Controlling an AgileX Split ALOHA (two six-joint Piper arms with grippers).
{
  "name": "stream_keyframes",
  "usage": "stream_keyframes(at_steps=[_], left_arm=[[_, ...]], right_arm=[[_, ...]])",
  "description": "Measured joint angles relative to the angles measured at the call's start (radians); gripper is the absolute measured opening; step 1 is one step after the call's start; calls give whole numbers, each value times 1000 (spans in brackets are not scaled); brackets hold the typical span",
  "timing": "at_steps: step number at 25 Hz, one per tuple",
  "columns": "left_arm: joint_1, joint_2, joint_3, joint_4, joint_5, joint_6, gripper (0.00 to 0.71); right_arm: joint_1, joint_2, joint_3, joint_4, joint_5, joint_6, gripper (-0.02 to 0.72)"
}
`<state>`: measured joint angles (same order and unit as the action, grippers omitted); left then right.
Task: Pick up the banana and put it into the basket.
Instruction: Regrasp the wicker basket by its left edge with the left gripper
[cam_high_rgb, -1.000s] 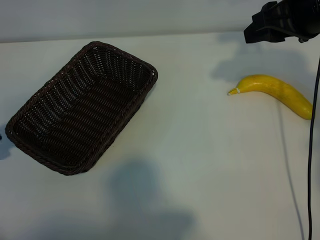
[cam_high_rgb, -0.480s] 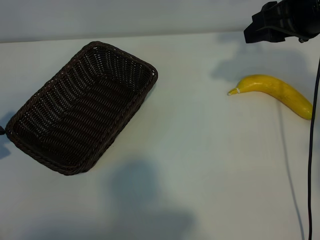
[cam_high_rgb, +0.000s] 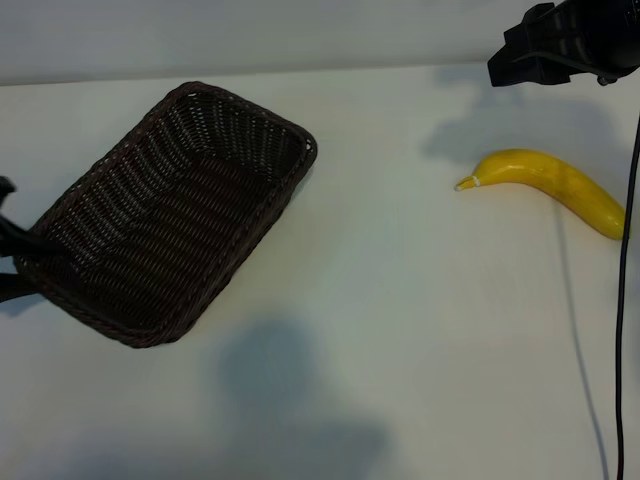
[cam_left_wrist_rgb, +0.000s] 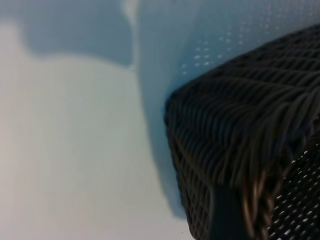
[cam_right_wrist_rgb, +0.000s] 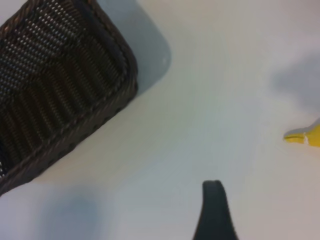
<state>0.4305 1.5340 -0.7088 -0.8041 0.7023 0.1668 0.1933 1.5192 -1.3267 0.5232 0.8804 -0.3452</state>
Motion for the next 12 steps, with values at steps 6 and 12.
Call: stream_keyframes(at_steps=[6, 12], left_arm=[[-112, 134, -12, 27, -56, -50, 470], [-133, 165, -18, 46, -43, -8, 196]], right_arm=[[0, 0, 0, 0, 0, 0, 515], [0, 0, 0, 0, 0, 0, 515]])
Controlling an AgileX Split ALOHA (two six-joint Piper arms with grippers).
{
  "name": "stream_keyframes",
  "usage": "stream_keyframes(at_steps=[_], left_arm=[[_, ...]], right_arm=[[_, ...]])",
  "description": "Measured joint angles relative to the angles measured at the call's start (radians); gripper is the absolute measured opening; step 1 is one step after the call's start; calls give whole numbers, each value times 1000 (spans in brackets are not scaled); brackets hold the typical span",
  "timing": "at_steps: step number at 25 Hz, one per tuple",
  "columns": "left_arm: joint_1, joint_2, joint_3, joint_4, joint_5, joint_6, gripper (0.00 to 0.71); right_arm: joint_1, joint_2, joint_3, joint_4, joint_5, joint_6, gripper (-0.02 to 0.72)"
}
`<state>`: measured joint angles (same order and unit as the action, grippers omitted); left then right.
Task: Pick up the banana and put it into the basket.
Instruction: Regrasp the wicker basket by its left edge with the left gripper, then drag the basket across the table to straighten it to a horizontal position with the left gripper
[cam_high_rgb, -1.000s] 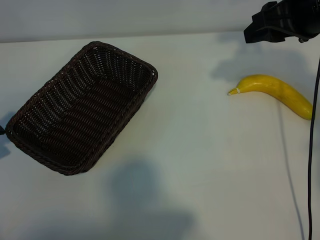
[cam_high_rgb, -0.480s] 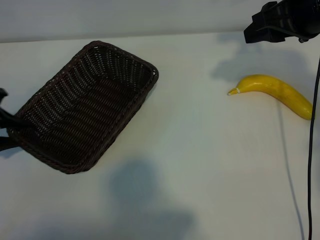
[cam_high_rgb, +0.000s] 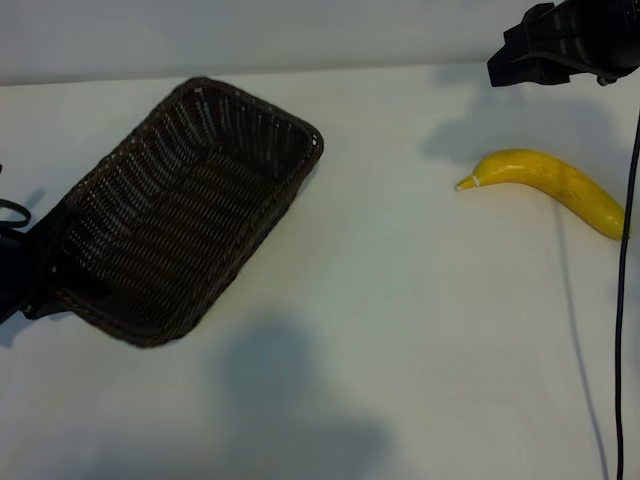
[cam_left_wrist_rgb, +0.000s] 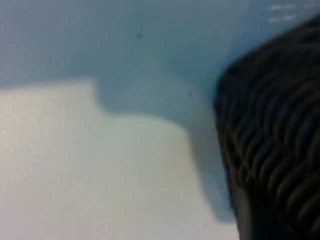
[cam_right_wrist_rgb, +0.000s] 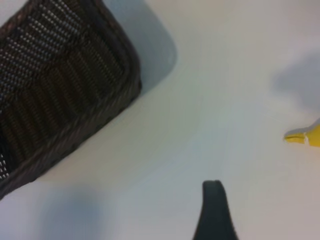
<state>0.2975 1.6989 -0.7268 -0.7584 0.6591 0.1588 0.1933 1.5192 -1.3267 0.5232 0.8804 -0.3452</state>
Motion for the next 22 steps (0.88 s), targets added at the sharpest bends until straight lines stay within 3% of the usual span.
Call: stream_keyframes(at_steps=[6, 11, 14, 22], left_arm=[[0, -26, -173, 107, 193, 4, 195], [-22, -27, -407, 420, 401, -202, 194], [-41, -2, -547, 543, 502, -214, 194], [-183, 186, -782, 442, 517, -101, 194]], right_arm=[[0, 0, 0, 0, 0, 0, 515], [0, 0, 0, 0, 0, -9, 515], [0, 0, 0, 0, 0, -31, 515], [0, 0, 0, 1, 1, -38, 515]])
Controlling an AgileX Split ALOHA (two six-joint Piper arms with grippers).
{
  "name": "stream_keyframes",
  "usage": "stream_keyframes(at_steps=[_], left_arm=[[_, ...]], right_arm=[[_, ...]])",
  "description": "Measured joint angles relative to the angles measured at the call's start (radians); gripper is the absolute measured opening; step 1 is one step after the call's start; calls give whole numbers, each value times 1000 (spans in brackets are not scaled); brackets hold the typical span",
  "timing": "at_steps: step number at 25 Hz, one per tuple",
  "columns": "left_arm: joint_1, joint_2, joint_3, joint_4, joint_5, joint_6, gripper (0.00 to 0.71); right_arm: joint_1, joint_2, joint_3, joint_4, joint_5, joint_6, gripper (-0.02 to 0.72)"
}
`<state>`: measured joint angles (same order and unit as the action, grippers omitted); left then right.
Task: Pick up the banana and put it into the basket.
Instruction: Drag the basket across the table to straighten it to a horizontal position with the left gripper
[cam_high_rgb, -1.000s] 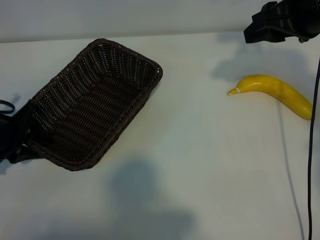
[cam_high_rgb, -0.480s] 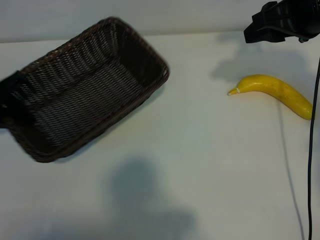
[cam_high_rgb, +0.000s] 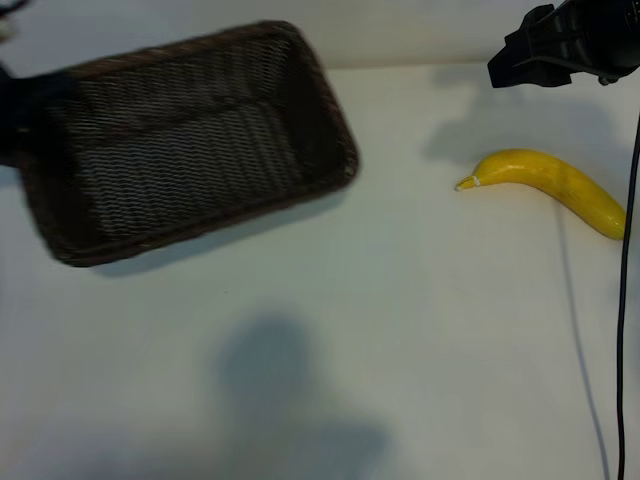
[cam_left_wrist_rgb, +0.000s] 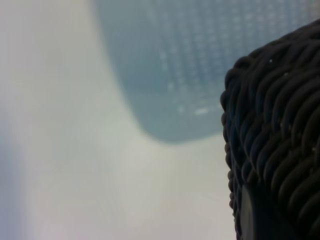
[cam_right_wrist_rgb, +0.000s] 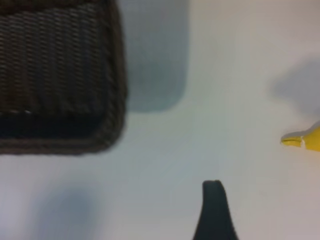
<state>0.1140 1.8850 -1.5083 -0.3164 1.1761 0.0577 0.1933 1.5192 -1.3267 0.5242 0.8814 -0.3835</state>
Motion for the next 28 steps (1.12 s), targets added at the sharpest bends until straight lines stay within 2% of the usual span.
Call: stream_keyframes(at_steps=[7, 11, 24, 26, 28], left_arm=[[-164, 174, -62, -35, -13, 50, 194], [-227, 232, -112, -67, -13, 57, 194], [-236, 288, -151, -76, -39, 86, 196], [-236, 289, -153, -77, -46, 94, 227], [-236, 289, -155, -89, -51, 96, 303]], right_arm=[[0, 0, 0, 0, 0, 0, 515], [0, 0, 0, 0, 2, 0, 515], [0, 0, 0, 2, 11, -1, 515], [0, 0, 0, 2, 11, -2, 515], [0, 0, 0, 3, 11, -2, 515]])
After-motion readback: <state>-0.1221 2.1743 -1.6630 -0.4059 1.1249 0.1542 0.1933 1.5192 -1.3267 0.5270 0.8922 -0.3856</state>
